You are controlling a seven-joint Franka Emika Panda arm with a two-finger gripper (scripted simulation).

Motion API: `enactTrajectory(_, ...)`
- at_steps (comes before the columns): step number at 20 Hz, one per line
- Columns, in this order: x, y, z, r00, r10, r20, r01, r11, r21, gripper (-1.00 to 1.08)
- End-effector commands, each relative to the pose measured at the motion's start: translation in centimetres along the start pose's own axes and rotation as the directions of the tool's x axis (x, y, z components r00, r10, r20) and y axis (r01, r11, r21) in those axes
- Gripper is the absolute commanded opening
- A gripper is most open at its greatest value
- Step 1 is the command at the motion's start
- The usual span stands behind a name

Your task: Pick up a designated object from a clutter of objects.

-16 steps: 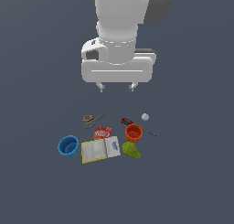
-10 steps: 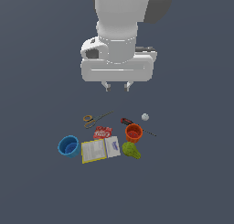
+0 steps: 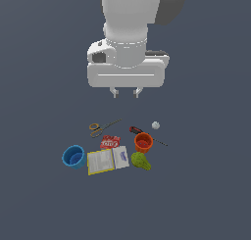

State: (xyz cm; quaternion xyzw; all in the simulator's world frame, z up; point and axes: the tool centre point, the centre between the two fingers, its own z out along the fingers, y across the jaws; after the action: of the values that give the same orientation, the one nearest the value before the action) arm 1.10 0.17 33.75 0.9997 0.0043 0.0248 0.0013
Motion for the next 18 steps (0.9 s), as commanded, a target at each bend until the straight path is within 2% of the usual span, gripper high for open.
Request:
enactTrajectory(1, 0.1, -0.1, 0.2, 1.000, 0.016, 0.002, -0.016, 1.000, -0.003, 0.28)
enactTrajectory(10, 0.8, -0.5, 1.8, 0.991, 0.131, 0.012, -0.131, 0.991, -0.025, 0.28)
enactTrajectory(18, 1.7, -1.2, 4.0, 0.958, 0.285, 0.015, -0.284, 0.957, -0.058, 0.28)
